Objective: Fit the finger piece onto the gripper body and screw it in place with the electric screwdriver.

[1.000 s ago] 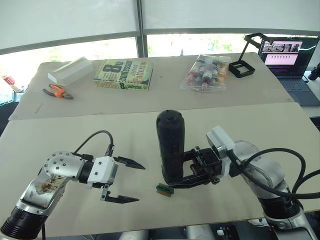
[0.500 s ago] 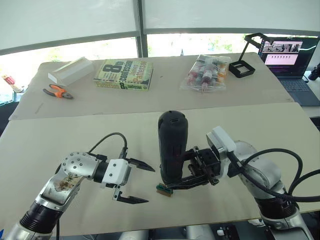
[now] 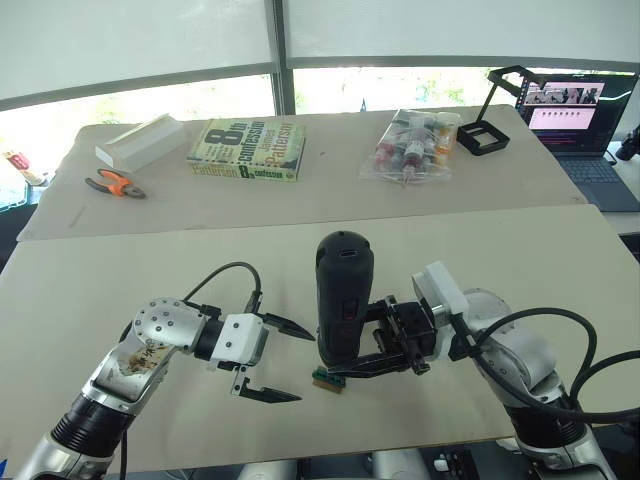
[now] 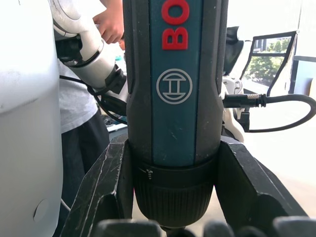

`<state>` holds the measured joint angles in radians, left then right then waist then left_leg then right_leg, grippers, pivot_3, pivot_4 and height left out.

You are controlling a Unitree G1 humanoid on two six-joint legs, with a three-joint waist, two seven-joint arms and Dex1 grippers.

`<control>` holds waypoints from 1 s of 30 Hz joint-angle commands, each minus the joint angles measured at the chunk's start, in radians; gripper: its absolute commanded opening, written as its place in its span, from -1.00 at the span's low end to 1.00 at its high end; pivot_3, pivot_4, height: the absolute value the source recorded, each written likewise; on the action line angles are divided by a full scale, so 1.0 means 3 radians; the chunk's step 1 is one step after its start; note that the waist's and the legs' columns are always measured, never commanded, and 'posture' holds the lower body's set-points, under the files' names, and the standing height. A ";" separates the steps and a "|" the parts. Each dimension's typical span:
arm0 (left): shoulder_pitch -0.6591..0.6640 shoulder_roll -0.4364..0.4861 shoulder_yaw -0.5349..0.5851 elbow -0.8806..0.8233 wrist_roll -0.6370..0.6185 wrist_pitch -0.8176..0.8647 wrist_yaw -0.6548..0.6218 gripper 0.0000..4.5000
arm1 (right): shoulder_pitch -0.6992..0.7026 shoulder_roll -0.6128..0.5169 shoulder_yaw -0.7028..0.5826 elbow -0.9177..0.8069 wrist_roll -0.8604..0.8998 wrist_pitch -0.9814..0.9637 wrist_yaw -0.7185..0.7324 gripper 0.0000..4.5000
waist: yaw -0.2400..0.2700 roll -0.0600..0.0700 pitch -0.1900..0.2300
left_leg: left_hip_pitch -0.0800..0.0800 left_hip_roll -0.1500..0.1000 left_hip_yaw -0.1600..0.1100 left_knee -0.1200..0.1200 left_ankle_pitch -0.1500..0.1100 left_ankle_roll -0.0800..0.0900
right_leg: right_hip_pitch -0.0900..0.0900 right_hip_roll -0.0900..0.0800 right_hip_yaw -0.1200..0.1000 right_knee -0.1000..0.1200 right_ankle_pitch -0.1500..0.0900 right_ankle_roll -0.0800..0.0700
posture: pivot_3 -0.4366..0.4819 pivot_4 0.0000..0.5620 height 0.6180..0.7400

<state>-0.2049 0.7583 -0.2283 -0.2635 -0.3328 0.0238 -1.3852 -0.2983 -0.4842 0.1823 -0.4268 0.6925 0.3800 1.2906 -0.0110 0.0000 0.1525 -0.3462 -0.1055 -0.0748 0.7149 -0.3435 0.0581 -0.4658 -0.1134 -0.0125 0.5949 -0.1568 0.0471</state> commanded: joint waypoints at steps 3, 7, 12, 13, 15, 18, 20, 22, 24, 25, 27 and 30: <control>-0.0055 -0.0025 -0.0050 0.0013 0.0035 -0.0088 -0.0026 1.00 | -0.0081 -0.0024 -0.0124 -0.0242 0.0210 0.0026 -0.0080 -0.16 | 0.0002 0.0000 0.0000 | 0.0000 0.0000 0.0000 0.0000 0.0000 0.0000 | 0.0000 0.0000 0.0000 0.0000 0.0000 0.0000 | -0.05 -0.47 1.00; -0.0057 -0.0035 -0.0057 0.0033 0.0047 -0.0103 -0.0031 1.00 | -0.0071 -0.0059 -0.0105 -0.0245 0.0218 0.0010 -0.0108 -0.16 | 0.0000 0.0000 0.0000 | 0.0000 0.0000 0.0000 0.0000 0.0000 0.0000 | 0.0000 0.0000 0.0000 0.0000 0.0000 0.0000 | -0.05 -0.47 1.00; -0.0055 -0.0034 -0.0057 0.0032 0.0038 -0.0110 -0.0037 1.00 | -0.0039 -0.0086 -0.0100 -0.0262 0.0231 0.0020 -0.0145 -0.16 | 0.0002 0.0000 0.0000 | 0.0000 0.0000 0.0000 0.0000 0.0000 0.0000 | 0.0001 0.0000 0.0000 0.0000 0.0000 0.0000 | -0.05 -0.47 1.00; -0.0062 -0.0036 -0.0060 0.0032 0.0037 -0.0107 -0.0038 1.00 | -0.0031 -0.0092 -0.0100 -0.0265 0.0236 0.0022 -0.0150 -0.16 | 0.0002 0.0000 0.0000 | 0.0000 0.0000 0.0000 0.0000 0.0000 0.0000 | 0.0001 0.0000 0.0000 0.0000 0.0000 0.0000 | -0.05 -0.47 1.00; -0.0073 -0.0039 -0.0064 0.0033 0.0036 -0.0107 -0.0038 1.00 | -0.0018 -0.0103 -0.0098 -0.0271 0.0239 0.0019 -0.0156 -0.16 | 0.0002 0.0000 0.0000 | 0.0000 0.0000 0.0000 0.0000 0.0000 0.0000 | 0.0000 0.0000 0.0000 0.0000 0.0000 0.0000 | -0.05 -0.47 1.00; -0.0085 -0.0040 -0.0068 0.0035 0.0033 -0.0106 -0.0041 1.00 | 0.0006 -0.0124 -0.0090 -0.0284 0.0245 0.0017 -0.0167 -0.16 | 0.0001 0.0000 0.0000 | 0.0000 0.0000 0.0000 0.0000 0.0000 0.0000 | 0.0001 0.0000 0.0000 0.0000 0.0000 0.0000 | -0.05 -0.47 1.00; -0.0093 -0.0041 -0.0070 0.0039 0.0032 -0.0105 -0.0043 1.00 | 0.0017 -0.0135 -0.0089 -0.0290 0.0253 0.0022 -0.0175 -0.16 | 0.0001 0.0000 0.0000 | 0.0000 0.0000 0.0000 0.0000 0.0000 0.0000 | 0.0001 0.0000 0.0000 0.0000 0.0000 0.0000 | -0.05 -0.47 1.00; -0.0099 -0.0043 -0.0074 0.0043 0.0033 -0.0108 -0.0045 1.00 | 0.0032 -0.0144 -0.0091 -0.0296 0.0260 0.0025 -0.0180 -0.16 | 0.0002 0.0000 0.0000 | 0.0000 0.0000 0.0000 0.0000 0.0000 0.0000 | 0.0001 0.0000 0.0000 0.0000 0.0000 0.0000 | -0.05 -0.47 1.00; -0.0105 -0.0047 -0.0080 0.0046 0.0036 -0.0111 -0.0046 1.00 | 0.0041 -0.0151 -0.0091 -0.0302 0.0265 0.0026 -0.0184 -0.16 | 0.0002 0.0000 0.0000 | 0.0000 0.0000 0.0000 0.0000 0.0000 0.0000 | 0.0001 0.0000 0.0000 0.0000 0.0000 0.0000 | -0.05 -0.47 1.00; -0.0109 -0.0050 -0.0085 0.0051 0.0037 -0.0114 -0.0048 1.00 | 0.0043 -0.0153 -0.0089 -0.0302 0.0264 0.0026 -0.0185 -0.16 | 0.0002 0.0000 0.0000 | 0.0000 0.0000 0.0000 0.0000 0.0000 0.0000 | 0.0001 0.0000 0.0000 -0.0001 0.0000 0.0000 | -0.05 -0.47 1.00; -0.0120 -0.0059 -0.0095 0.0059 0.0042 -0.0120 -0.0050 1.00 | 0.0050 -0.0159 -0.0084 -0.0303 0.0259 0.0026 -0.0188 -0.16 | 0.0002 0.0000 0.0000 | 0.0000 0.0000 0.0000 0.0000 0.0000 0.0000 | 0.0001 0.0000 0.0000 0.0000 0.0000 0.0000 | -0.05 -0.47 1.00; -0.0137 -0.0071 -0.0104 0.0076 0.0053 -0.0132 -0.0051 1.00 | 0.0066 -0.0163 -0.0077 -0.0306 0.0246 0.0022 -0.0195 -0.16 | 0.0002 0.0000 0.0000 | 0.0000 0.0000 0.0000 0.0000 0.0000 0.0000 | 0.0001 0.0000 0.0000 0.0000 0.0000 0.0000 | -0.05 -0.47 1.00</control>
<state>-0.2338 0.7403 -0.2583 -0.2288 -0.3156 0.0002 -1.3956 -0.2742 -0.5326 0.1765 -0.4689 0.7297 0.3854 1.2333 -0.0103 -0.0001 0.1525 -0.3462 -0.1055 -0.0748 0.7150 -0.3435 0.0581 -0.4656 -0.1135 -0.0123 0.5948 -0.1568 0.0471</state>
